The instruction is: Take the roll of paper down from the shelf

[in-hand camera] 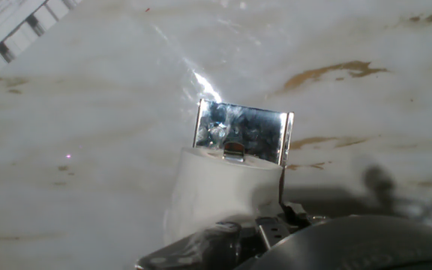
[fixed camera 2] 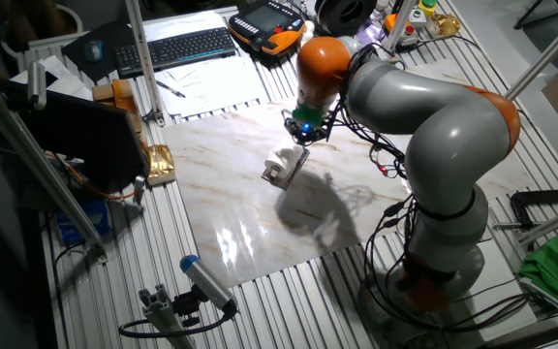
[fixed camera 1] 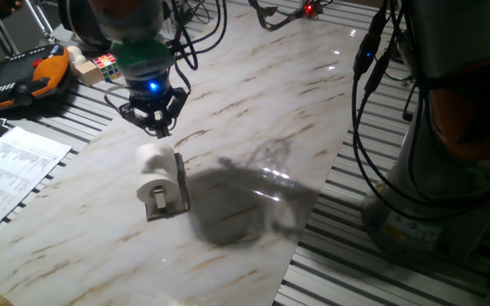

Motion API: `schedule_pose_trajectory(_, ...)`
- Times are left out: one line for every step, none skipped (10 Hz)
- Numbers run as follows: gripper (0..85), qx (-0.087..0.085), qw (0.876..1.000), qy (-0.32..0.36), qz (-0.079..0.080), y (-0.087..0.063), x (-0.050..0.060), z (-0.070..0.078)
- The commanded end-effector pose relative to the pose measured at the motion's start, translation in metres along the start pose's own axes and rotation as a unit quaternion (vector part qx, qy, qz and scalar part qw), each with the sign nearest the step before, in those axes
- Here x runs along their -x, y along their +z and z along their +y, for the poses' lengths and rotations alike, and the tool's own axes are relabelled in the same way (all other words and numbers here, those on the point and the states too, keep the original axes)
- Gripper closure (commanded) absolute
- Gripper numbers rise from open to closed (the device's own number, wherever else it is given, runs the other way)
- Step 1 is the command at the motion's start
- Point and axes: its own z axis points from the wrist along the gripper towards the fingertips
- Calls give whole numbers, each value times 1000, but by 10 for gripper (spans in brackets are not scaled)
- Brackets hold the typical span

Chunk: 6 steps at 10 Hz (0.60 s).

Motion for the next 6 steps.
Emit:
schedule_pose_trajectory(843,3,1000,3,-3,3,3,-2)
schedule_pose_trajectory(843,2,1000,6,-8,5,2,0)
schedule_pose_trajectory(843,-2,1000,7,-12,9,0,4)
schedule_pose_trajectory(843,6,1000,7,-5,11,0,5)
schedule_pose_trajectory(747,17,1000,-3,-5,12,0,6)
schedule_pose_trajectory(573,13,1000,0,-7,13,0,8)
